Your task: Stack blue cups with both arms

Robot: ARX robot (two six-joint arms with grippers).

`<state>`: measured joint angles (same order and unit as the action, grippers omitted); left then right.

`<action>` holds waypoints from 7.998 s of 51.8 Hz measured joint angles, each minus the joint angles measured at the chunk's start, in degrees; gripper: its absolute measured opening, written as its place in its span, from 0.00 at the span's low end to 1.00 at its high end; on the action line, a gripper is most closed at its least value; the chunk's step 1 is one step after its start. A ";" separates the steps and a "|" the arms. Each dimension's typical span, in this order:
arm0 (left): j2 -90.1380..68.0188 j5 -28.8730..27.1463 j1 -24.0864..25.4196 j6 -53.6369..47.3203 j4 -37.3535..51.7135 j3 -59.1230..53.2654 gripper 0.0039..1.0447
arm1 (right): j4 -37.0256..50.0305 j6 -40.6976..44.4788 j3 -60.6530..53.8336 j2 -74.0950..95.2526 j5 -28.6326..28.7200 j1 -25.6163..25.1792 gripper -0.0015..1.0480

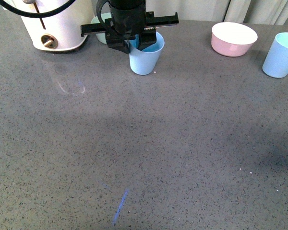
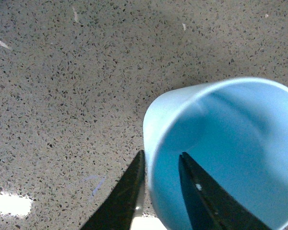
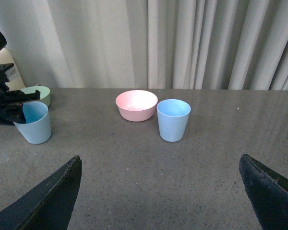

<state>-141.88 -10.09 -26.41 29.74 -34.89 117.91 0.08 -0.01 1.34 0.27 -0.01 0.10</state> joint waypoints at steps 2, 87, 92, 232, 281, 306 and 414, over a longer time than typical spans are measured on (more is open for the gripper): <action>0.00 0.00 -0.09 0.09 -0.15 0.20 0.15 | 0.00 0.00 0.00 0.00 0.00 0.00 0.91; 0.92 4.37 -11.58 5.99 -6.54 -0.44 0.37 | 0.00 0.00 0.00 0.00 0.00 0.00 0.91; 0.94 4.61 -11.58 5.99 -6.03 -0.55 0.51 | 0.00 0.00 0.00 0.00 0.00 0.00 0.91; 117.74 10.03 26.16 -29.27 58.93 -117.07 0.01 | 0.00 0.00 0.00 0.00 0.00 0.00 0.91; 141.50 10.08 26.18 -29.29 35.04 -117.04 0.01 | 0.00 0.00 0.00 0.00 0.00 0.00 0.91; 141.52 10.08 26.18 -29.29 34.99 -117.04 0.64 | -11.80 -5.09 4.28 7.37 4.20 -2.82 0.91; 141.52 10.08 26.18 -29.44 34.97 -117.04 0.92 | -15.61 40.13 84.15 121.77 13.64 -6.91 0.02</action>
<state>-0.36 -0.01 -0.23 0.30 0.08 0.86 -15.53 40.12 85.49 122.04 13.63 -6.81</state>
